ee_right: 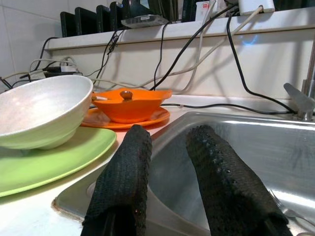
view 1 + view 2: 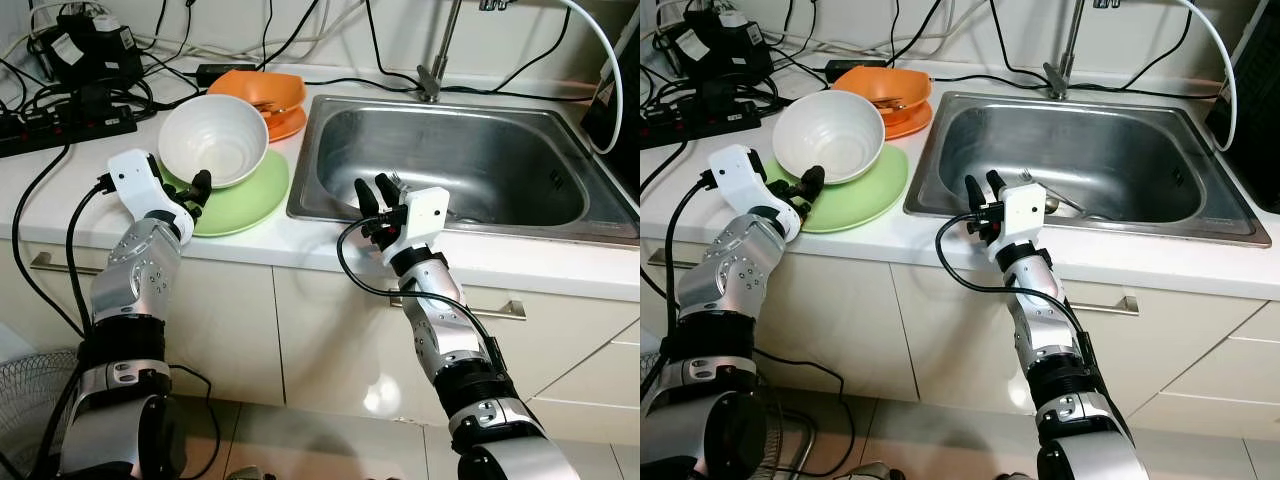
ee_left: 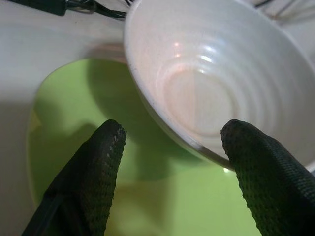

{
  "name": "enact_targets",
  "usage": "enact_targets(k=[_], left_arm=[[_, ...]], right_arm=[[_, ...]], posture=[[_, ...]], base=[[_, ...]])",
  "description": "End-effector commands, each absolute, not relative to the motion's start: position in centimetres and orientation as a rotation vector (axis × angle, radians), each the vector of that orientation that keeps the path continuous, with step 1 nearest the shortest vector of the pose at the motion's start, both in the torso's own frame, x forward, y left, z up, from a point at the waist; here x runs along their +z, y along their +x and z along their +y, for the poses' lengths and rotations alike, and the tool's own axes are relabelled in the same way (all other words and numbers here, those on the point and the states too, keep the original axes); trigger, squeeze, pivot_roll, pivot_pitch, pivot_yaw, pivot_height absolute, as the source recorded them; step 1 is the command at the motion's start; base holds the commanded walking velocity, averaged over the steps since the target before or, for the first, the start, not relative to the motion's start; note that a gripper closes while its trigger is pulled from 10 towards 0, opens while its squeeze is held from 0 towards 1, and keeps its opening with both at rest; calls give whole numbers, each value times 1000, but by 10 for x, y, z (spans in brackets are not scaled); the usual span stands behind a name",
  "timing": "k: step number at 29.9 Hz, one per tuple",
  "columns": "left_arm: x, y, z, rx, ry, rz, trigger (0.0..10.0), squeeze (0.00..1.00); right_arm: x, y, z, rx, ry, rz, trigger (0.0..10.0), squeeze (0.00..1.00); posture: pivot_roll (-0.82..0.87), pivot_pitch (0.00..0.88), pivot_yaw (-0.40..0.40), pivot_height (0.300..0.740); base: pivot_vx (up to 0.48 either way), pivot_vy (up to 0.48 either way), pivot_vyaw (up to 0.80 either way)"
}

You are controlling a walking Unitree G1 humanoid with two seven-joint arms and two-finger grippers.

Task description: Kitchen organization

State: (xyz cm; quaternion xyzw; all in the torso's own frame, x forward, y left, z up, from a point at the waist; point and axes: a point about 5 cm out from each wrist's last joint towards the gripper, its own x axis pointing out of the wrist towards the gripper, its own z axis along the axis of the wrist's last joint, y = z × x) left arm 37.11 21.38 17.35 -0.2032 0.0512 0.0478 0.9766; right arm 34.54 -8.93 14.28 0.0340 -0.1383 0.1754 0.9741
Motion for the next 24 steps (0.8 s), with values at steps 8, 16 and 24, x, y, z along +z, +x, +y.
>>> enact_targets(k=[8, 16, 24], left_arm=[[162, 378, 192, 87, -583, 206, 10000, 0], [154, 376, 185, 98, -598, 253, 3725, 0], [155, 377, 189, 143, -603, 237, 0, 0]], right_arm=[[143, 345, -92, 345, 68, -275, 10000, 0], [142, 345, -92, 345, 69, -270, 10000, 0], [140, 344, -91, 344, 70, -263, 10000, 0]], posture=[[53, 0, 21, 740], [56, 0, 18, 740], [58, 0, 18, 740]], base=[[0, 0, 0], [0, 0, 0], [0, 0, 0]])
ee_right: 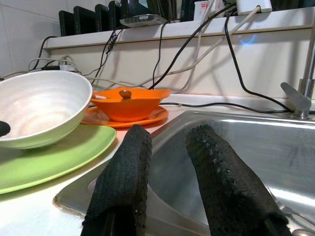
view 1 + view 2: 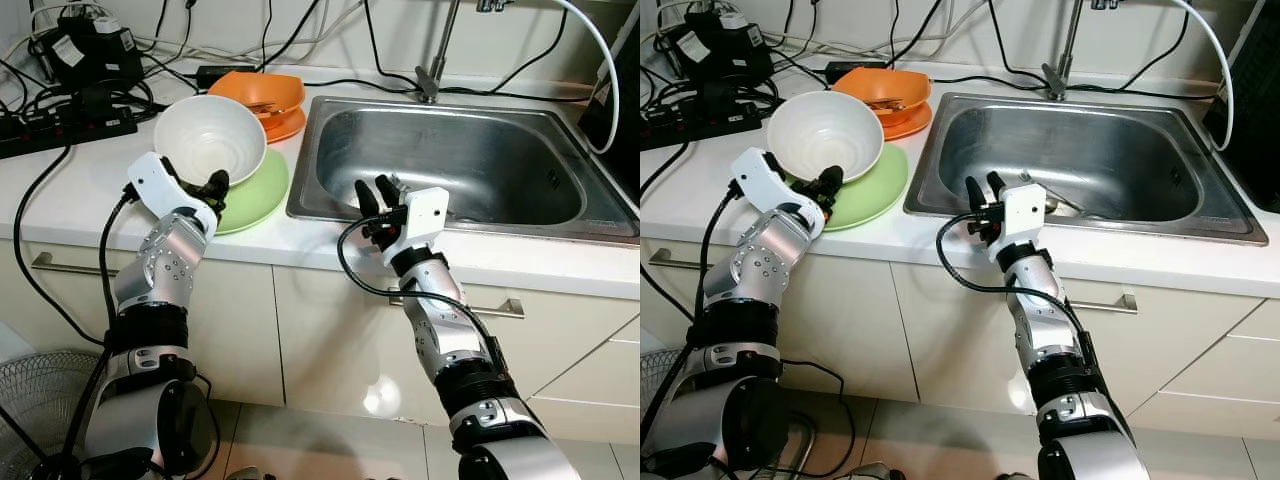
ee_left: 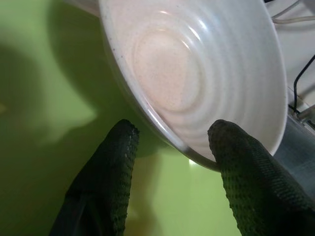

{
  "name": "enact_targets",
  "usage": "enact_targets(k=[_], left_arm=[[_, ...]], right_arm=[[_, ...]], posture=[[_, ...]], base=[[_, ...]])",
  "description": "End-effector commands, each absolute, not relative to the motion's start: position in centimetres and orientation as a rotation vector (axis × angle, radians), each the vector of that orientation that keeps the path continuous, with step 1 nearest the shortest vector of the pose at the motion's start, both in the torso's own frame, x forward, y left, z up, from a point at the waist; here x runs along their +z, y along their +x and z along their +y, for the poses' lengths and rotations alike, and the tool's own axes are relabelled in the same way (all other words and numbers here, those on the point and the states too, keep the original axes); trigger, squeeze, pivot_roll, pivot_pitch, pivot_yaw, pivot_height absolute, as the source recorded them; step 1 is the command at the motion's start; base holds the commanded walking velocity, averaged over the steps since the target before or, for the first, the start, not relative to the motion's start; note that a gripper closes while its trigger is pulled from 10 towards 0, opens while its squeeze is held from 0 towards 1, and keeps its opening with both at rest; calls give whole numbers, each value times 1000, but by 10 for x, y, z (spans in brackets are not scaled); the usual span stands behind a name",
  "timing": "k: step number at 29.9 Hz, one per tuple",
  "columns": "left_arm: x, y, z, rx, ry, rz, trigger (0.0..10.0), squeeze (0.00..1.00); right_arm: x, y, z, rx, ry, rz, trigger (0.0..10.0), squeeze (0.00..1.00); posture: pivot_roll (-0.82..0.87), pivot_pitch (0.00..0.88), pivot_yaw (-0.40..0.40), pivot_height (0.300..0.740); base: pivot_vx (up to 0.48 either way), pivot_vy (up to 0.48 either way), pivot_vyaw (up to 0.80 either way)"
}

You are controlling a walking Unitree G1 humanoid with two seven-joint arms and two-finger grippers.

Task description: Kitchen organization

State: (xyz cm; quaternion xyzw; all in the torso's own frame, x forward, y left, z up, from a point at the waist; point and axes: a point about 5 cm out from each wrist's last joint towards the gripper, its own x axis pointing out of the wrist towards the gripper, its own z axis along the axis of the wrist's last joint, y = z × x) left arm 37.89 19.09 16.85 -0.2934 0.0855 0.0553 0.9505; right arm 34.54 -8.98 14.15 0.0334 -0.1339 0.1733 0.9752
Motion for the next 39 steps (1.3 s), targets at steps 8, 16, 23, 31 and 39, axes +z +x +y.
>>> enact_targets(k=[8, 16, 23, 31, 39], left_arm=[[161, 379, 198, 208, -615, 175, 0, 0], [165, 377, 199, 227, -600, 150, 0, 0], [166, 378, 200, 237, -606, 150, 0, 0], [170, 380, 208, 250, -606, 109, 0, 0], [188, 380, 207, 200, -608, -11, 0, 0]], right_arm=[[140, 344, -91, 343, 71, -261, 10000, 0], [139, 343, -91, 340, 74, -260, 10000, 0], [140, 344, -90, 339, 76, -259, 10000, 0], [139, 344, -90, 338, 81, -257, 10000, 0], [139, 344, -90, 336, 83, -260, 10000, 0]], posture=[[57, 0, 18, 740], [59, 0, 22, 740], [64, 0, 20, 740], [69, 2, 19, 740], [73, 7, 17, 740]], base=[[0, 0, 0], [0, 0, 0], [0, 0, 0], [0, 0, 0], [0, 0, 0]])
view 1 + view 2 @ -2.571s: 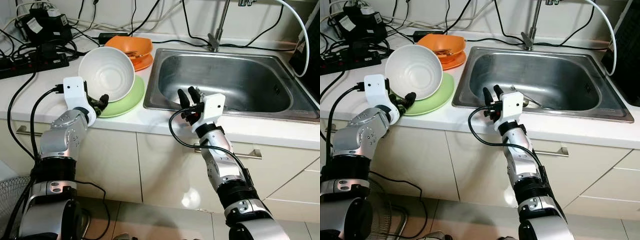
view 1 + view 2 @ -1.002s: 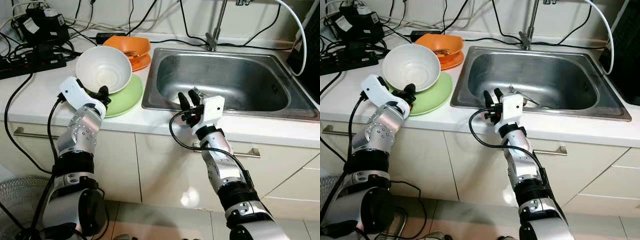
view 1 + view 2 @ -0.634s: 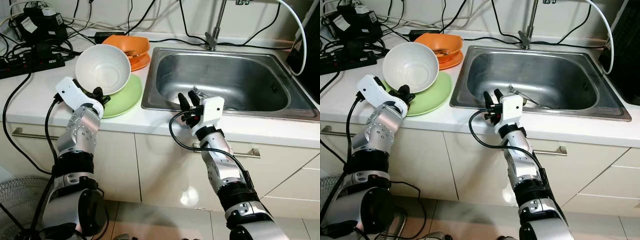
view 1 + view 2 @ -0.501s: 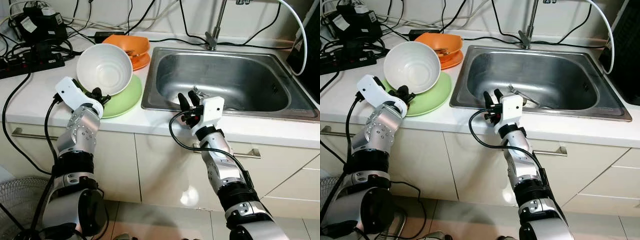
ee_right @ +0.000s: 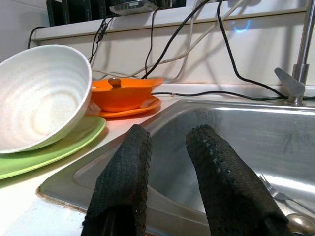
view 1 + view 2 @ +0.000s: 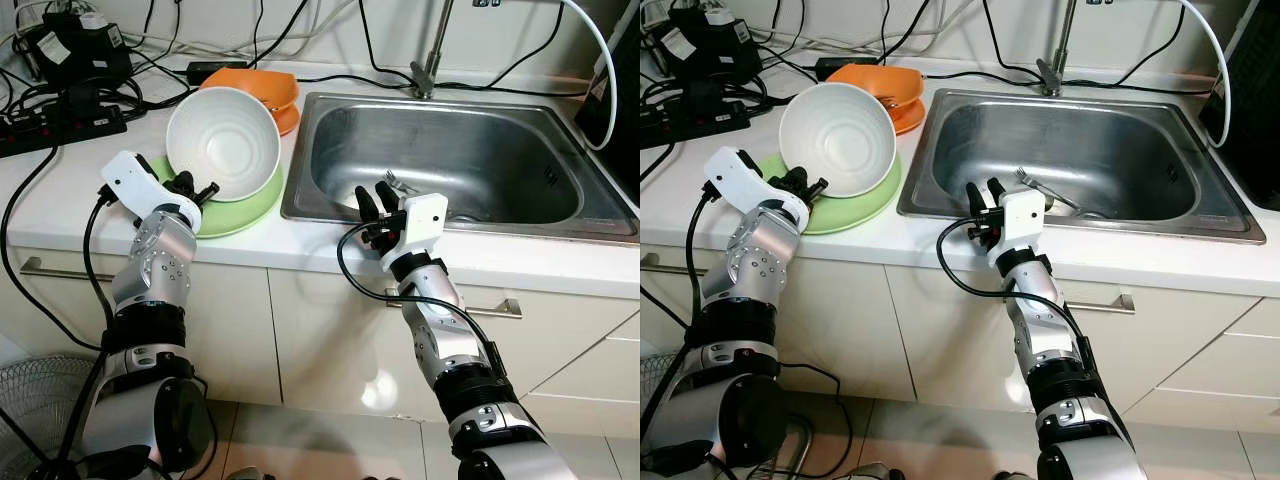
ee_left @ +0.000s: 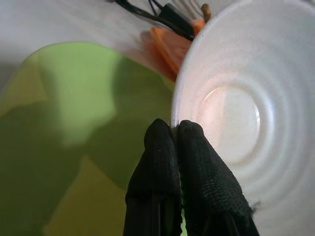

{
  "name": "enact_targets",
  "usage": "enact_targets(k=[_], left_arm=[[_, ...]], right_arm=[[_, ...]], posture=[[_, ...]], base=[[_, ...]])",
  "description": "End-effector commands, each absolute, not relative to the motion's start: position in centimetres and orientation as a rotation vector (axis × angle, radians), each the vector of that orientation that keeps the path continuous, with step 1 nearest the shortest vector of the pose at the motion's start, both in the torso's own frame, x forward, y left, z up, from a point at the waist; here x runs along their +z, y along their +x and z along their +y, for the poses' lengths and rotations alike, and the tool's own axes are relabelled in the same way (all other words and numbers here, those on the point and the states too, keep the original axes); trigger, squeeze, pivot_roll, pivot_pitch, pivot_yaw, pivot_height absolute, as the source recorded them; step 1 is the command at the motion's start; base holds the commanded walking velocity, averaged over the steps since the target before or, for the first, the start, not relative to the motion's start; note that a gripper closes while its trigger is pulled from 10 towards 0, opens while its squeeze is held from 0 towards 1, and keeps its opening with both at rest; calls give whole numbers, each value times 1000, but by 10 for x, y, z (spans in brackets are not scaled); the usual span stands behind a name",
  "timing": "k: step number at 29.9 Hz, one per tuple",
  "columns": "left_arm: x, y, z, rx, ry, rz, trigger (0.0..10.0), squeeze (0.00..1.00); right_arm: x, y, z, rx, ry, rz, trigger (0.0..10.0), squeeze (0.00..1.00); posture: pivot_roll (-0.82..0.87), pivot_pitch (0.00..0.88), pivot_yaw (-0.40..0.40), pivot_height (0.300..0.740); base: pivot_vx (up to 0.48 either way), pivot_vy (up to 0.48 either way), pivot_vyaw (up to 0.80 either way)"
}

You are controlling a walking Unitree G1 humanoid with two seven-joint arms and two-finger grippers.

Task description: Kitchen organization

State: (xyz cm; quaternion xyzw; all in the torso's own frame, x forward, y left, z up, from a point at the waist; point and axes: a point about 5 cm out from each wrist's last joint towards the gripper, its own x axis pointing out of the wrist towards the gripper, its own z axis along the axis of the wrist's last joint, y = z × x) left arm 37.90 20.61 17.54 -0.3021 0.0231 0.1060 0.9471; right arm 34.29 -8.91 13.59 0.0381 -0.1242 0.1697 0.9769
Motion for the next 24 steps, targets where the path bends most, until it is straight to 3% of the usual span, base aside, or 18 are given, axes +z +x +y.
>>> enact_targets(k=[1, 8, 9, 10, 22, 23, 24], left_arm=[[197, 380, 206, 170, -620, -68, 0, 0], [218, 377, 195, 18, -657, -206, 0, 0], [221, 376, 192, -5, -656, -224, 5725, 0], [226, 375, 188, -34, -662, -248, 10000, 0], [228, 371, 179, -102, -636, -275, 10000, 0], [228, 371, 178, -112, -624, -272, 10000, 0], [228, 371, 174, -131, -607, -270, 10000, 0]], right_arm=[[140, 344, -90, 335, 83, -261, 10000, 0], [140, 344, -91, 333, 82, -262, 10000, 0], [140, 345, -90, 334, 82, -262, 10000, 0], [140, 345, -90, 336, 82, -262, 10000, 0], [142, 345, -89, 346, 84, -268, 10000, 0], [143, 345, -89, 347, 86, -271, 10000, 1000], [146, 345, -88, 354, 95, -283, 10000, 1000]], posture=[[74, 7, 17, 740], [74, 6, 14, 740], [74, 6, 12, 740], [74, 6, 12, 740], [72, 7, 10, 740], [69, 7, 10, 740], [67, 5, 11, 740]], base=[[0, 0, 0], [0, 0, 0], [0, 0, 0], [0, 0, 0], [0, 0, 0], [0, 0, 0], [0, 0, 0]])
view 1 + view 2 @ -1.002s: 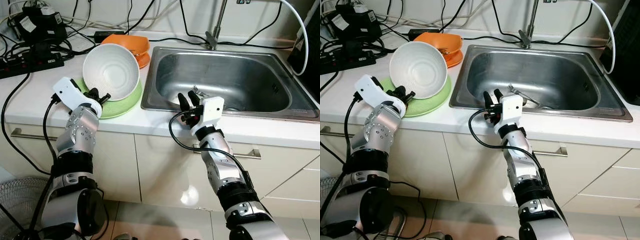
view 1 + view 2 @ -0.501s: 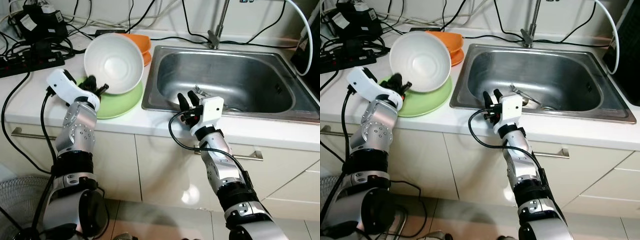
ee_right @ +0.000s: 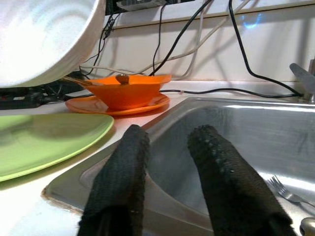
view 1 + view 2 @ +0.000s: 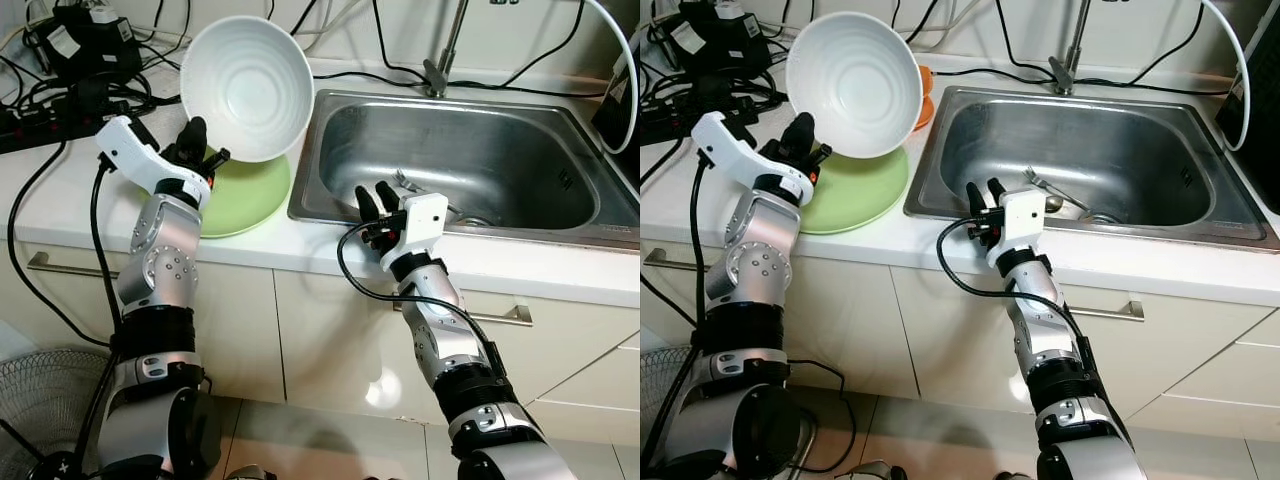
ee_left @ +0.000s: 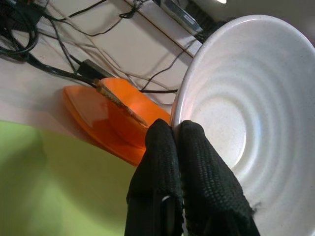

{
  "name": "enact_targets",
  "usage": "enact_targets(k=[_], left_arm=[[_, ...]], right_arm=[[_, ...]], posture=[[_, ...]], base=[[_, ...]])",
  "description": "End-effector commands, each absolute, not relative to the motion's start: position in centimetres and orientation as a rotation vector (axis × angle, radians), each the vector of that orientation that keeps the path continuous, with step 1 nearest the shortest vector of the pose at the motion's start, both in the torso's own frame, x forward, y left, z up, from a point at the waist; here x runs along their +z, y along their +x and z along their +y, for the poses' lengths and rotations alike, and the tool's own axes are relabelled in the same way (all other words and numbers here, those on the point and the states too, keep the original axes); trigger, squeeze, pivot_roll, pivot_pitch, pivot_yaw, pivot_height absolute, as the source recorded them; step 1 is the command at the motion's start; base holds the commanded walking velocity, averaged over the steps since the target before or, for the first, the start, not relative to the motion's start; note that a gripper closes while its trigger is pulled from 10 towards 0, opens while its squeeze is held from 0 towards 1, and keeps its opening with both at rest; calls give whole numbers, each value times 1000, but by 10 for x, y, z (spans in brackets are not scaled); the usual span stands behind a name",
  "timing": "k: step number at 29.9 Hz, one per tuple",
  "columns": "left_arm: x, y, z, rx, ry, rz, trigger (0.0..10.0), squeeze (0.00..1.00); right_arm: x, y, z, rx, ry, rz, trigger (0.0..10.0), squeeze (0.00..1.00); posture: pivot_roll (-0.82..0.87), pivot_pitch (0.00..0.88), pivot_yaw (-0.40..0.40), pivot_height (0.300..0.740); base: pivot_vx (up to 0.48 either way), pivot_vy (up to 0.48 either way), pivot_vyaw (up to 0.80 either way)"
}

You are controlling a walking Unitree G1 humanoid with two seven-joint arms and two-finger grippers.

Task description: Kitchen organization

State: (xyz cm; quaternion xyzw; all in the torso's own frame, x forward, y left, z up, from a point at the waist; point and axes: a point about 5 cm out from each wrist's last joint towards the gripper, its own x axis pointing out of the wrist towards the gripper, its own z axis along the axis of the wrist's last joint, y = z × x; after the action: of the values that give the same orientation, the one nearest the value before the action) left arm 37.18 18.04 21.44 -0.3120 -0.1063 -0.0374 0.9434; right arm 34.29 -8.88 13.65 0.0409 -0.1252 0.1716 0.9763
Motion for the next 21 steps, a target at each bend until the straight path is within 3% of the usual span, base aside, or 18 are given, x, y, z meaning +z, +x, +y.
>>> enact_targets(k=[1, 6, 7, 13, 21], left_arm=[[228, 371, 170, -149, -591, -268, 10000, 0], [227, 370, 160, -200, -557, -259, 10000, 0], [227, 370, 156, -223, -528, -255, 10000, 0], [224, 368, 140, -305, -401, -245, 10000, 0], [223, 367, 135, -327, -362, -250, 10000, 0]], right_arm=[[150, 346, -87, 363, 103, -296, 10000, 1000], [161, 348, -83, 379, 110, -326, 10000, 1000], [164, 348, -82, 383, 117, -335, 10000, 0], [175, 350, -78, 392, 158, -362, 10000, 0], [180, 349, -76, 405, 194, -370, 10000, 0]], posture=[[61, 1, 14, 740], [57, 0, 18, 740], [56, 0, 20, 740], [52, 0, 22, 740], [48, 0, 23, 740]], base=[[0, 0, 0], [0, 0, 0], [0, 0, 0], [0, 0, 0], [0, 0, 0]])
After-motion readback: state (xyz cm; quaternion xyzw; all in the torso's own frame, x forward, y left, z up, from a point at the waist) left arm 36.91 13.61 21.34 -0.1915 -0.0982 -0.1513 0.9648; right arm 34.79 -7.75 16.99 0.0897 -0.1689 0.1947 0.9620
